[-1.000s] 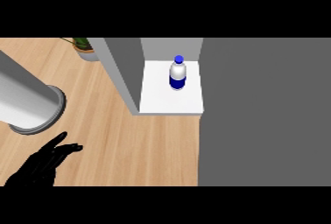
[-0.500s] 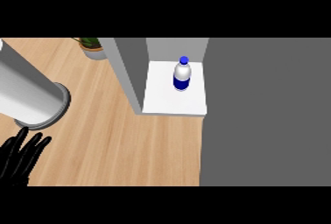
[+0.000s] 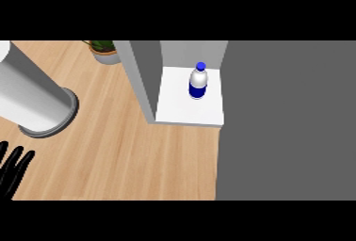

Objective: Pick up the bottled water, place it into the cabinet and close the cabinet

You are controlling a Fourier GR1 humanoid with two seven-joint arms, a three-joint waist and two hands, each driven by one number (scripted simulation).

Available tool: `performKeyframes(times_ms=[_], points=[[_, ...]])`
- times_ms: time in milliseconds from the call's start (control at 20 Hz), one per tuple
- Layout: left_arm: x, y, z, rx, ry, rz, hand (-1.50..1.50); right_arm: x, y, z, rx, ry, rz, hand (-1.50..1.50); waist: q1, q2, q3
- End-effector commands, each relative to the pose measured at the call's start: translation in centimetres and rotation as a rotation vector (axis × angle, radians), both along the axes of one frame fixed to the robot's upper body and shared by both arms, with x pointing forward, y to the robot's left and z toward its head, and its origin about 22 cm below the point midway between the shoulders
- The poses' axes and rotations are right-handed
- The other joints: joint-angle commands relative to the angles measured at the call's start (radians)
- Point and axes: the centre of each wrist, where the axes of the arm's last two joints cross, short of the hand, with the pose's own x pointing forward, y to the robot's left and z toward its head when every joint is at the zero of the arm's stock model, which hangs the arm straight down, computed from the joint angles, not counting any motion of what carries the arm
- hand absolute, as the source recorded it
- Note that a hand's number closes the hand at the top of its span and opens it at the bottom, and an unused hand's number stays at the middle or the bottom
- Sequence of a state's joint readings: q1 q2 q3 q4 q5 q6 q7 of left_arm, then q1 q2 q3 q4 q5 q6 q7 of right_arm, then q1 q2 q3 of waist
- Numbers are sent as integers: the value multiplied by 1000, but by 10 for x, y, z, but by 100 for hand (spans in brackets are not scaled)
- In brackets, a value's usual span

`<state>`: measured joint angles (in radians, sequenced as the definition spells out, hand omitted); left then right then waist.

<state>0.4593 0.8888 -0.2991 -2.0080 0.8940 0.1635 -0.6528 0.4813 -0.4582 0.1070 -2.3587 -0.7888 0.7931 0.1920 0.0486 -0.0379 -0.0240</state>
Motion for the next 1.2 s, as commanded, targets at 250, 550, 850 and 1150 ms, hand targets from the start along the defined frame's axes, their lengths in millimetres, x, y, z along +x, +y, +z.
performKeyframes(times_ms=[250,550,850,1150], points=[[-11,23,3,29,21,9,-150,-7,39,48,-120,-155,6,150,16,-2,-1],[-15,30,10,17,6,-13,-150,10,63,50,-82,-137,12,150,41,2,2],[-15,45,13,25,4,-26,-150,31,97,52,-24,-84,34,150,51,5,0],[-16,61,18,34,-16,-19,-150,55,145,62,-8,-25,10,150,63,16,4]])
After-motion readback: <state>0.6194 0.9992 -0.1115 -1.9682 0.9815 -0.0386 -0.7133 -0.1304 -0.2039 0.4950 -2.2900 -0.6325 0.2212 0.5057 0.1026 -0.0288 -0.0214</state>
